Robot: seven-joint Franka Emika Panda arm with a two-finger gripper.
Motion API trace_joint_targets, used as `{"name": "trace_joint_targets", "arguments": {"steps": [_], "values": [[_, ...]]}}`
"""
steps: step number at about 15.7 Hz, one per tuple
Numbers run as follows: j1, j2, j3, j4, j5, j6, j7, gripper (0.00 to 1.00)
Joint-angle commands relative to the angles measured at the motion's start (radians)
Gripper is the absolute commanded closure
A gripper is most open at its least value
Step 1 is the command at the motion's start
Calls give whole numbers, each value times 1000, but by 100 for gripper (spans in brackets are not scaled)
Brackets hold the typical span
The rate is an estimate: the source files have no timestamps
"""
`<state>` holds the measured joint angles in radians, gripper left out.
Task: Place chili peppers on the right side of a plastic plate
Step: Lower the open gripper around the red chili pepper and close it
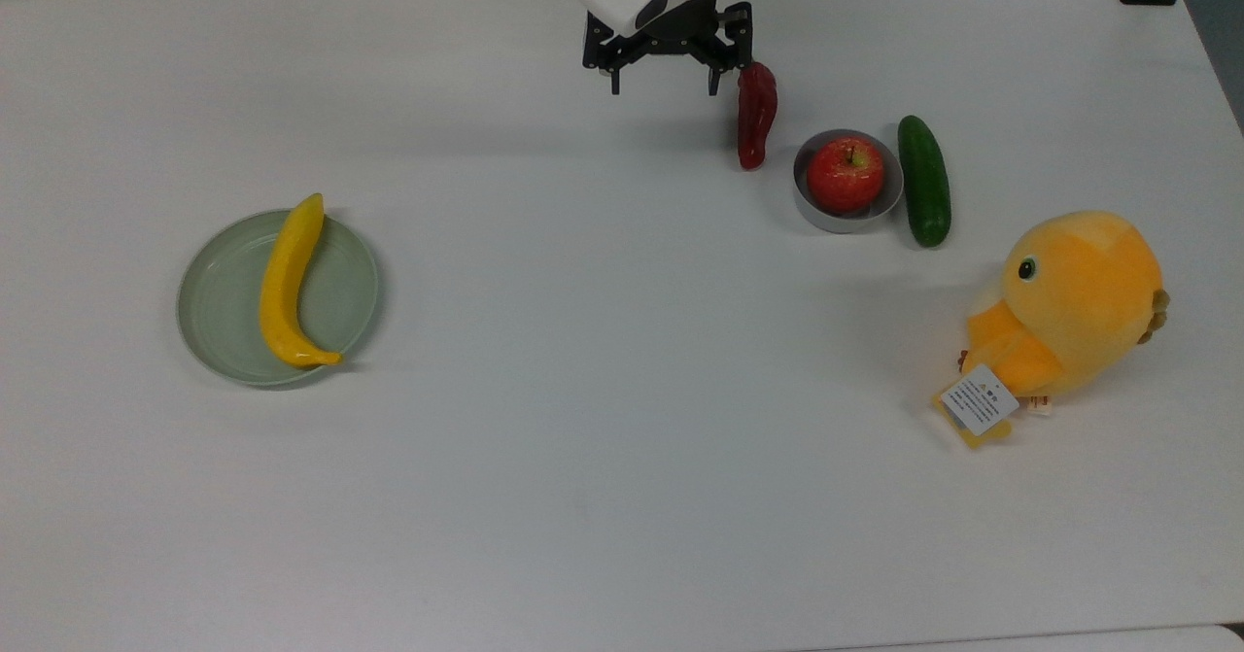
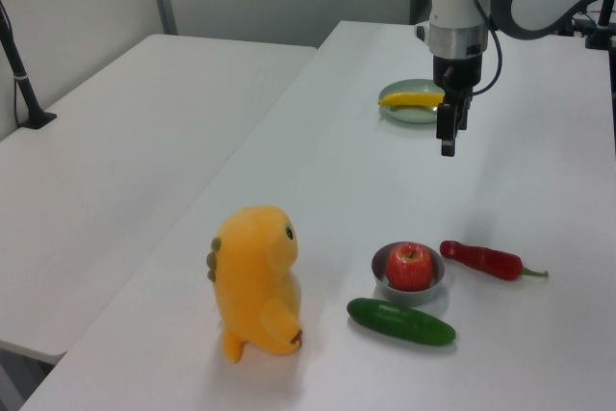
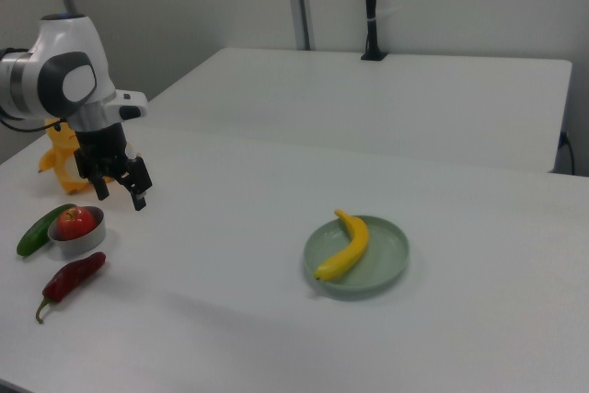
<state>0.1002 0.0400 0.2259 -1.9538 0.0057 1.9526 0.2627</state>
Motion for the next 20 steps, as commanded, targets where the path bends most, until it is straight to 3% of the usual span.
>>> {"name": "trace_joint_targets", "arguments": {"steps": [1,9,16,20], "values": [[0,-29,-2,-31,20,35,0,0],[4,-25,0,-80,13,35,4,0],[18,-16,108,-145,13,39,12,0],[38,24,153,-183,13,117,68,0]]}}
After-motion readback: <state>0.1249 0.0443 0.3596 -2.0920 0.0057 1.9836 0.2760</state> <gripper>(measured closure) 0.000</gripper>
